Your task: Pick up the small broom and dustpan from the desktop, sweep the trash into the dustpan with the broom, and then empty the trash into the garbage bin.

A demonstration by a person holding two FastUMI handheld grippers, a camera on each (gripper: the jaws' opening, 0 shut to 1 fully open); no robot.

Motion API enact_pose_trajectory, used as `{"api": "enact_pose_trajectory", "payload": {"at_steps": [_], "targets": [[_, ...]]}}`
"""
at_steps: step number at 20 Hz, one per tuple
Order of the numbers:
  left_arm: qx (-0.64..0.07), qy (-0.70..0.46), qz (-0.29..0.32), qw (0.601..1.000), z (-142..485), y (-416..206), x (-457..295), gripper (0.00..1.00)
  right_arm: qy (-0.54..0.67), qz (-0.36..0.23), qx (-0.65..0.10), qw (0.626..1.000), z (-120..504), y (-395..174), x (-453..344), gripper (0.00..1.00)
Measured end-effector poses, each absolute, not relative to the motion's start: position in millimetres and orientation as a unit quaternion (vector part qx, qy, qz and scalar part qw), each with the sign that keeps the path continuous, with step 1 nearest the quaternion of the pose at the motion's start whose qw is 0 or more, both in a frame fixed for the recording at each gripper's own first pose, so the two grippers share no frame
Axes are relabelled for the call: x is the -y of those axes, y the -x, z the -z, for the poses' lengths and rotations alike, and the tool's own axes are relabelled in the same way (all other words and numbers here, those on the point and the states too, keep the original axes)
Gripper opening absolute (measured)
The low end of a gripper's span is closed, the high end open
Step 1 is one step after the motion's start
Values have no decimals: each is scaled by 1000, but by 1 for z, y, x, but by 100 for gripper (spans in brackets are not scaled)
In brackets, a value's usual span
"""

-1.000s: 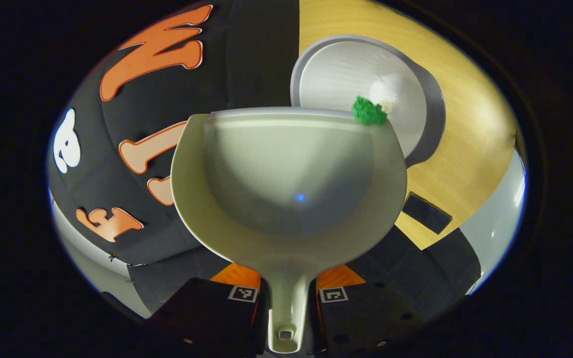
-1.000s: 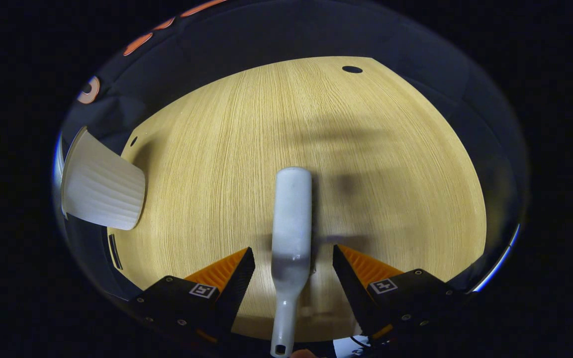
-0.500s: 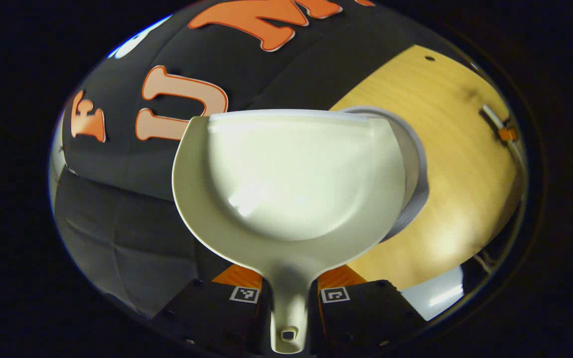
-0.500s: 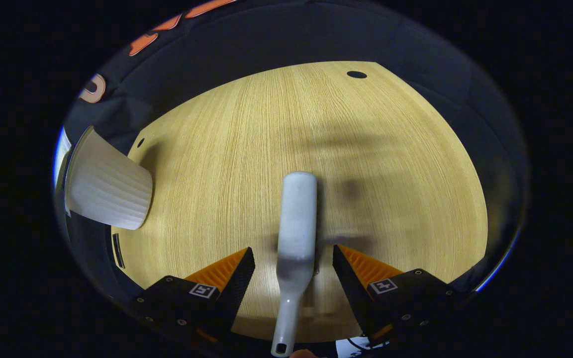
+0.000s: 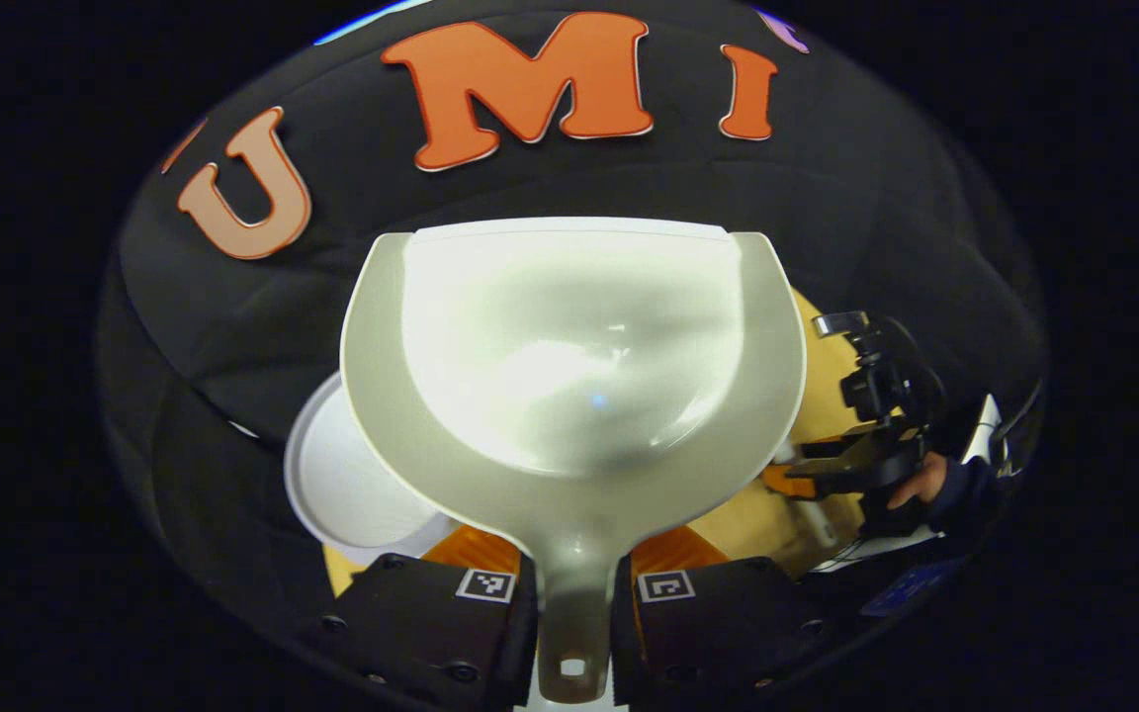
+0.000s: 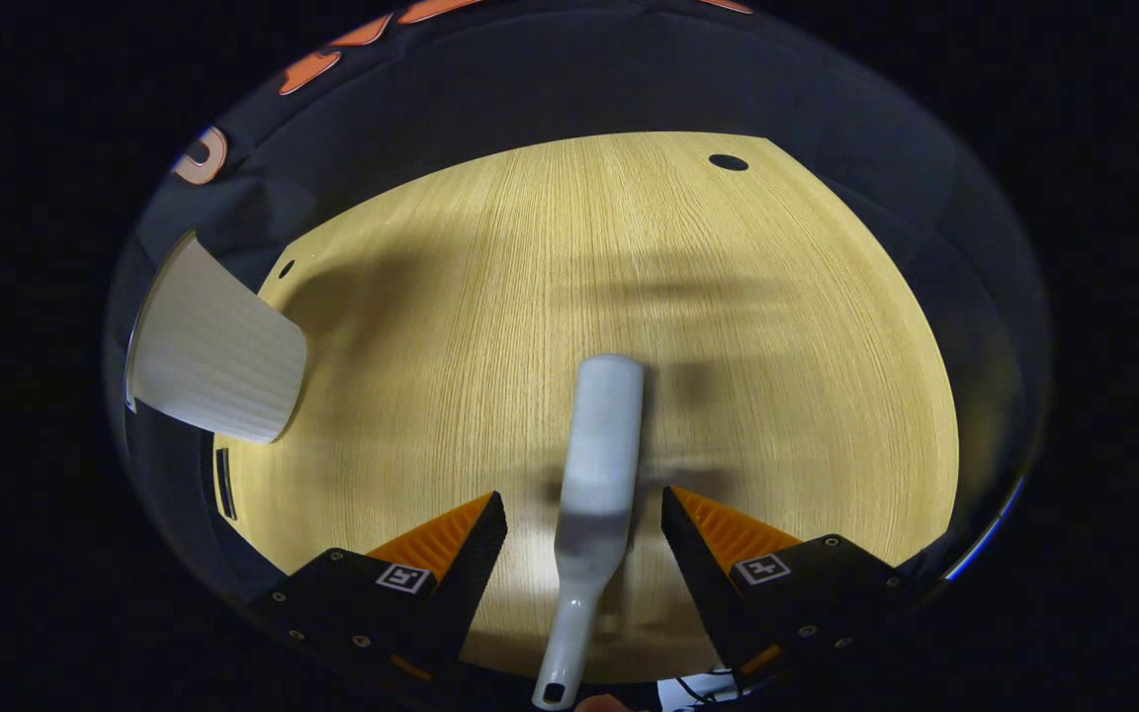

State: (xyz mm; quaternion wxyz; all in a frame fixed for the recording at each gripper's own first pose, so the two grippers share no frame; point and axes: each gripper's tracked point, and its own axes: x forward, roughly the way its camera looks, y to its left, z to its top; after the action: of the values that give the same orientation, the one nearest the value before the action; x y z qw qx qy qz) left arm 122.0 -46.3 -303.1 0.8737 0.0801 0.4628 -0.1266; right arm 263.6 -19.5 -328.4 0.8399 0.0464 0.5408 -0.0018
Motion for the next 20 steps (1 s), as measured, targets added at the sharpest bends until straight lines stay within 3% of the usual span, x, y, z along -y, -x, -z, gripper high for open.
{"api": "enact_pose_trajectory", "payload": {"at_steps": [2,8,16,20], "targets": [[-479,-33,138,866,319,-110,77,30,-47,5,-537,843,324,-266,22,96],[-530,6,88,843,404,-99,87,31,-45,11,-531,846,324,-264,20,96],[-615,16,48,787,520,-68,106,31,-21,2,-543,839,334,-261,12,95],[-653,35,47,755,549,-56,105,31,-16,1,-547,837,335,-258,10,96]]}}
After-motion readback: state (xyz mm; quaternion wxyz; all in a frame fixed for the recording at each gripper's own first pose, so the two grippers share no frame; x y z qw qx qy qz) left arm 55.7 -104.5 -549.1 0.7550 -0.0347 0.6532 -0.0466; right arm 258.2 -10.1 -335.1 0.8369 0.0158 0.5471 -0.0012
